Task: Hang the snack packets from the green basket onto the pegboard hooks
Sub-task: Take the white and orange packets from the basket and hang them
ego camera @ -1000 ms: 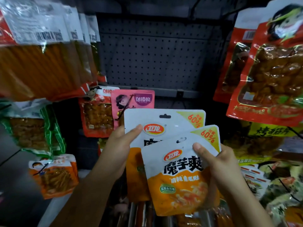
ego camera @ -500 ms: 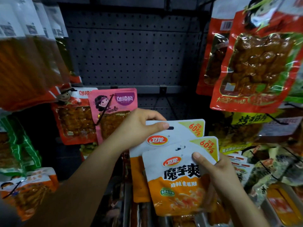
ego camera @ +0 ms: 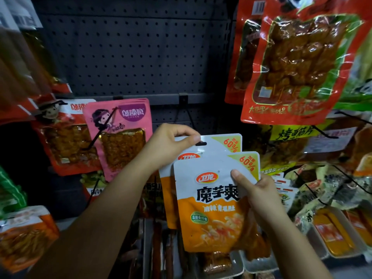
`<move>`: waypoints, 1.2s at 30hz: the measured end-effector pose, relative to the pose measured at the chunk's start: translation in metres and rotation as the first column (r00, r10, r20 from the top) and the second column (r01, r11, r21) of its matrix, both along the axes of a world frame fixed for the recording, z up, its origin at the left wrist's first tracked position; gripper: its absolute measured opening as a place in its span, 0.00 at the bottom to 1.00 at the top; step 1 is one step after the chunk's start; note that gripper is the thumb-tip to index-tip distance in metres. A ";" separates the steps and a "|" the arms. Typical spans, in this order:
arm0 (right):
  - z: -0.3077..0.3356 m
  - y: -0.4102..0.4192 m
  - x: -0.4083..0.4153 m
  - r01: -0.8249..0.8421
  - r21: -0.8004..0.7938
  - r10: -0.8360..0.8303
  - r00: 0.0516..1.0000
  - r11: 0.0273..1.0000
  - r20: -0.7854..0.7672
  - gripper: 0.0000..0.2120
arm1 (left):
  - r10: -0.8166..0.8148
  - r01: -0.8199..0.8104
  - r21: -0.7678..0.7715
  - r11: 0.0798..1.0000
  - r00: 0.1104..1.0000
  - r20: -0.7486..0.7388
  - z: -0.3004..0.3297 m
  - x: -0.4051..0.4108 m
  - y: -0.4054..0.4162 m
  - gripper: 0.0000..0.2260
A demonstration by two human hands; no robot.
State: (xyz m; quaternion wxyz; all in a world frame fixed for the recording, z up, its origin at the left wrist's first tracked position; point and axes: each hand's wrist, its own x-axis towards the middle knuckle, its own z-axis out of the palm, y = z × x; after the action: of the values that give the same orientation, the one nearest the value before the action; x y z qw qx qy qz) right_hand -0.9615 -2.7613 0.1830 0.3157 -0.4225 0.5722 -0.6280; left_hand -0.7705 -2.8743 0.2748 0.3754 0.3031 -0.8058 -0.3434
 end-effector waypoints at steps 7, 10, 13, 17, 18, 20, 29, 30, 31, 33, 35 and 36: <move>-0.001 -0.015 0.002 -0.037 0.036 0.034 0.995 0.999 0.091 0.07 | 0.211 -0.188 0.148 0.971 0.964 -0.159 -0.012 0.011 -0.013 0.19; 0.004 -0.027 -0.001 -0.029 0.046 0.026 0.998 0.998 0.062 0.07 | 0.239 -0.154 0.345 0.926 0.946 -0.219 -0.025 0.010 -0.014 0.17; 0.008 -0.046 -0.005 -0.008 0.066 0.005 0.999 0.998 0.038 0.07 | 0.310 -0.226 0.313 0.922 0.917 -0.252 -0.034 0.007 -0.021 0.10; 0.015 -0.078 -0.008 0.039 0.100 -0.043 0.999 0.994 0.034 0.07 | 0.382 -0.297 0.299 0.907 0.879 -0.286 -0.034 0.000 -0.043 0.08; 0.016 -0.086 -0.008 0.058 0.107 -0.061 0.998 0.993 0.020 0.07 | 0.401 -0.321 0.294 0.900 0.874 -0.275 -0.033 -0.002 -0.050 0.08; 0.017 -0.103 -0.010 0.103 0.116 -0.105 0.994 0.988 0.011 0.10 | 0.443 -0.377 0.277 0.884 0.864 -0.239 -0.032 -0.006 -0.070 0.09; 0.020 -0.188 -0.013 0.291 0.228 -0.288 0.957 0.929 -0.048 0.11 | 0.571 -0.546 0.191 0.815 0.814 -0.106 -0.025 -0.024 -0.152 0.11; 0.020 -0.196 -0.014 0.308 0.234 -0.303 0.951 0.922 -0.055 0.11 | 0.590 -0.571 0.172 0.802 0.802 -0.089 -0.025 -0.026 -0.158 0.12; 0.020 -0.203 -0.014 0.324 0.237 -0.317 0.946 0.916 -0.068 0.11 | 0.613 -0.598 0.152 0.787 0.787 -0.073 -0.025 -0.028 -0.163 0.13; 0.021 -0.214 -0.015 0.351 0.256 -0.332 0.936 0.900 -0.118 0.08 | 0.663 -0.657 0.109 0.746 0.747 -0.040 -0.024 -0.031 -0.170 0.14; 0.022 -0.222 -0.015 0.362 0.279 -0.336 0.931 0.889 -0.141 0.12 | 0.693 -0.691 0.068 0.720 0.720 -0.018 -0.024 -0.034 -0.174 0.15; 0.022 -0.225 -0.015 0.369 0.291 -0.339 0.929 0.883 -0.151 0.13 | 0.700 -0.699 0.051 0.713 0.714 -0.008 -0.024 -0.036 -0.176 0.16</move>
State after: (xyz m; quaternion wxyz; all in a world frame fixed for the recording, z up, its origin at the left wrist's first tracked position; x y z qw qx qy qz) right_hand -0.9769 -2.9860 0.2049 0.2310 -0.2848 0.7466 -0.5550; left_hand -0.8061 -3.0500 0.2511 0.4814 0.5889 -0.6183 -0.1978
